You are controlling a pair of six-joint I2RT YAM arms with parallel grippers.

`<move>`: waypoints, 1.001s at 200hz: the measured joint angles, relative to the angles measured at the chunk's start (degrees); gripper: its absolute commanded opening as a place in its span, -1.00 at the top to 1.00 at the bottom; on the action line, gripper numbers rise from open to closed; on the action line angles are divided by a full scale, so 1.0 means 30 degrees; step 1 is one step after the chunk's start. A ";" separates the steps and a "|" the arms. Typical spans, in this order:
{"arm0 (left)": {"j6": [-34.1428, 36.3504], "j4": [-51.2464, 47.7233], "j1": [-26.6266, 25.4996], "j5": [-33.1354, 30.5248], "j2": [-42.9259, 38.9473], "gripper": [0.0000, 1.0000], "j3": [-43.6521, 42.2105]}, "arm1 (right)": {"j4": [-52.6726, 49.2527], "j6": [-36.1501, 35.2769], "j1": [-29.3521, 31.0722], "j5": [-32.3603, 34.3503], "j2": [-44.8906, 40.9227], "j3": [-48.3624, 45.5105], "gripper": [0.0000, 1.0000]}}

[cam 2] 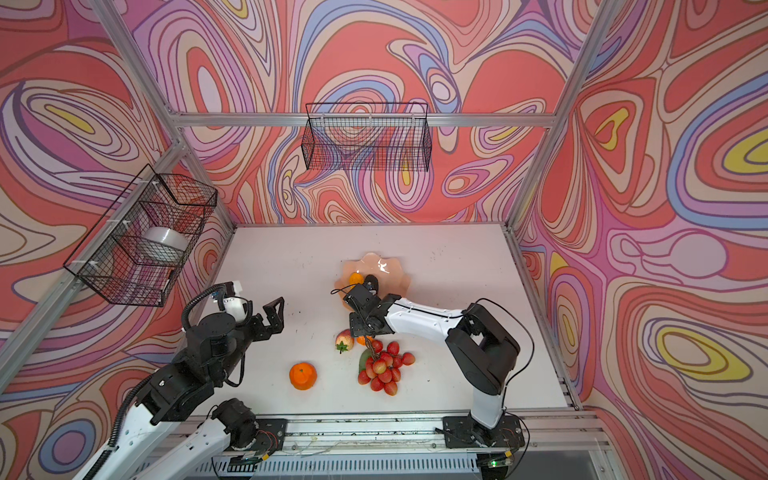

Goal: Place and organize the fake fruits in the fruit bowl
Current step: 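Grasp the small tangerine with the right gripper while the left gripper withdraws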

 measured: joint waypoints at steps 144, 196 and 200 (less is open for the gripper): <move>0.0459 0.0015 0.0000 -0.0007 0.0634 -1.00 0.0000 | -0.0627 -0.0146 0.0889 0.0663 0.0729 0.1384 0.25; 0.0430 0.0015 0.0000 -0.0007 0.0641 -1.00 -0.0007 | 0.0073 -0.0583 0.1253 0.0240 -0.2550 0.1727 0.24; 0.0430 0.0015 0.0000 -0.0007 0.0641 -1.00 -0.0007 | 0.0160 -0.0583 0.1246 0.0211 -0.2769 0.1727 0.24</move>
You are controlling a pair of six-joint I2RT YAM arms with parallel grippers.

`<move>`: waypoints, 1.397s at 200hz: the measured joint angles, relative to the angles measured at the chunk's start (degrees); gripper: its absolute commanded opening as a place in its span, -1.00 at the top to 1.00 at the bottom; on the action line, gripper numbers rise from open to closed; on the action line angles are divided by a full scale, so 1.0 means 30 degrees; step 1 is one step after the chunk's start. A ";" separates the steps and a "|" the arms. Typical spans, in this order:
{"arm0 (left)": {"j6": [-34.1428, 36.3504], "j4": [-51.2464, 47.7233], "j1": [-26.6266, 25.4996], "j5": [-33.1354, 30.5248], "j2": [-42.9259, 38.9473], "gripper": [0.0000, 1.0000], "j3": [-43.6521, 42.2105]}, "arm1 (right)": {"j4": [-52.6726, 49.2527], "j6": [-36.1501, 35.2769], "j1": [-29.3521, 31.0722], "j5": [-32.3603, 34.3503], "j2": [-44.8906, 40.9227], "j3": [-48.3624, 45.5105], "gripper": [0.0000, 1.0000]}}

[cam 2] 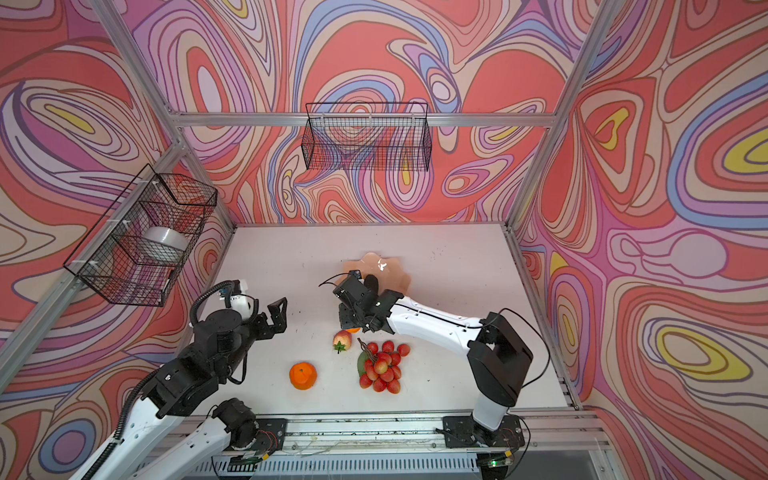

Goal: Place and organize the fake fruits in the fruit bowl
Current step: 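Grasp the small tangerine with the right gripper while the left gripper withdraws, then place the tangerine in the bowl with the right gripper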

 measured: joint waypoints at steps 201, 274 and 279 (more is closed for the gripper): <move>-0.1246 -0.0583 0.0000 0.6098 0.6462 -0.90 0.0248 | -0.2528 -0.6470 -0.6674 0.2025 0.6528 0.6054 0.19; -0.2535 -0.0087 -0.0430 0.8386 0.8429 -0.83 0.0189 | -0.2339 -0.7278 -0.7147 0.2142 0.8400 0.7329 0.00; -0.2594 -0.0007 -0.0532 0.8459 0.8444 -0.83 0.0168 | -0.2353 -0.7293 -0.7162 0.2149 0.8553 0.7417 -0.02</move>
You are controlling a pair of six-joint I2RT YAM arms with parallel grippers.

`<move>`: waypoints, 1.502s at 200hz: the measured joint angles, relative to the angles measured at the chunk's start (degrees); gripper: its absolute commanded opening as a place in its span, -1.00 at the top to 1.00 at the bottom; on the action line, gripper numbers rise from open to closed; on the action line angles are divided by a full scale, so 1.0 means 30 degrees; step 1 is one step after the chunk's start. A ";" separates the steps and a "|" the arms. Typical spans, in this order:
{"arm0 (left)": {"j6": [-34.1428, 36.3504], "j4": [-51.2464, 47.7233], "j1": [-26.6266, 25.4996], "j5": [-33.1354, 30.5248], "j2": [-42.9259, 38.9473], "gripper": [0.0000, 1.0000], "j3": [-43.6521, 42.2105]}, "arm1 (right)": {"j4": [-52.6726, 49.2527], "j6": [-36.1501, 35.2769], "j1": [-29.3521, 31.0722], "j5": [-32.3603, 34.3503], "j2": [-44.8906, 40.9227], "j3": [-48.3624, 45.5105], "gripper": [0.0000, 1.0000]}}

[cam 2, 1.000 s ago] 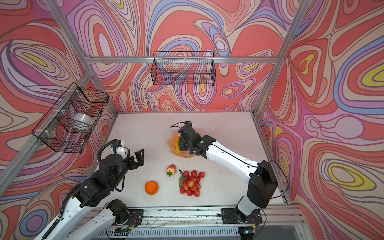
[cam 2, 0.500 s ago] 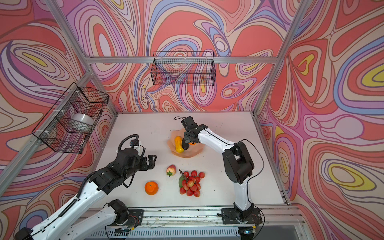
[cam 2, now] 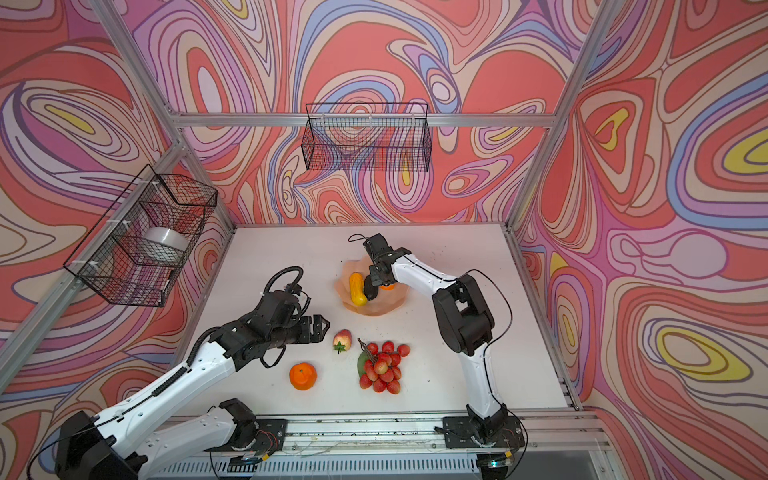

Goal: Place and organize the fake fruits in the fruit bowl
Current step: 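Place the tangerine in the bowl with the right gripper, then grasp the red-yellow pear with the left gripper while the right gripper withdraws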

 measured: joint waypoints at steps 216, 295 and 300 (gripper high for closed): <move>-0.1042 0.1836 -0.3337 -0.0182 0.7905 -0.63 0.0925 | 0.3045 0.2747 -0.0379 -0.1362 -1.5008 -0.9085 -0.84; -0.1690 0.2193 -0.3337 -0.0692 0.9996 -0.03 0.1654 | 0.2936 0.4233 -0.0379 -0.1457 -1.9795 -1.2087 -0.86; -0.1698 0.2193 -0.3337 -0.0729 0.9996 0.01 0.1654 | 0.2936 0.4262 -0.0379 -0.1457 -1.9832 -1.2094 -0.85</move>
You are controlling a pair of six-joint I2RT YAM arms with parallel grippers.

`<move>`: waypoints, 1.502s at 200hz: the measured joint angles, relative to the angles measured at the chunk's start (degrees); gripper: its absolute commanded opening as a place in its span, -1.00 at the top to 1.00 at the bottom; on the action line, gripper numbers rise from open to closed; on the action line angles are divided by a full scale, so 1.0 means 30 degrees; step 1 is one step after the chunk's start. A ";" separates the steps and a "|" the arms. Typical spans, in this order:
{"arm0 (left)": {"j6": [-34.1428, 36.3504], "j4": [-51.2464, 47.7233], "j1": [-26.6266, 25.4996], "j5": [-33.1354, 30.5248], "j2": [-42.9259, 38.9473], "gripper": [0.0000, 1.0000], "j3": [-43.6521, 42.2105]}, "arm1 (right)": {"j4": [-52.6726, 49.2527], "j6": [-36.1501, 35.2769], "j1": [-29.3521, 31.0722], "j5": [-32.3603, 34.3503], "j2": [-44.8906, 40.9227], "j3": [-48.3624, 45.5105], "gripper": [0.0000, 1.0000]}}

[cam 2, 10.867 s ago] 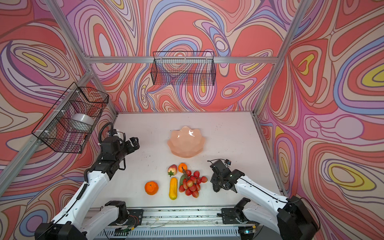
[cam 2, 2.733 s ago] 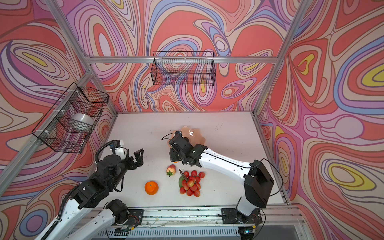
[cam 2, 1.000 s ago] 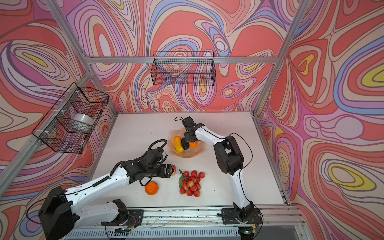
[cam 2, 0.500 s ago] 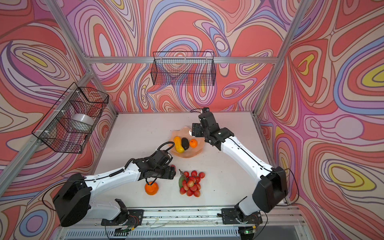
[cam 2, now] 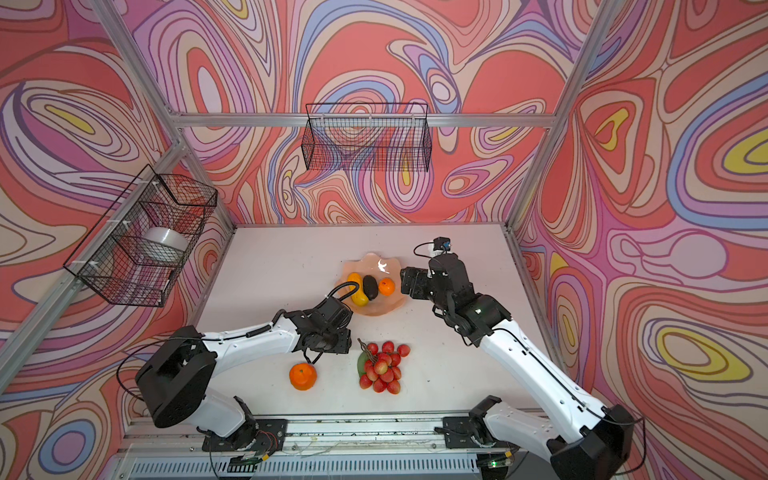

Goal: Place and organize the fake fruits in the fruit bowl
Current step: 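Grasp the red-yellow pear with the left gripper while the right gripper withdraws, then lower the pear into the bowl with the left gripper and release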

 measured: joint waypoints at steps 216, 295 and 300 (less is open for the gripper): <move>0.4167 -0.1545 0.0882 0.2288 0.6747 0.08 1.1599 | -0.1741 0.1341 0.0000 0.0911 -0.3963 -0.1144 -0.84; 0.3869 -0.1880 0.0874 0.1909 0.8983 -0.03 1.3712 | -0.2113 0.1413 0.0000 0.0976 -0.3956 -0.1180 -0.84; 0.3818 -0.1974 0.0874 0.1865 0.9078 -0.05 1.3712 | -0.2127 0.1413 0.0000 0.0976 -0.3956 -0.1180 -0.84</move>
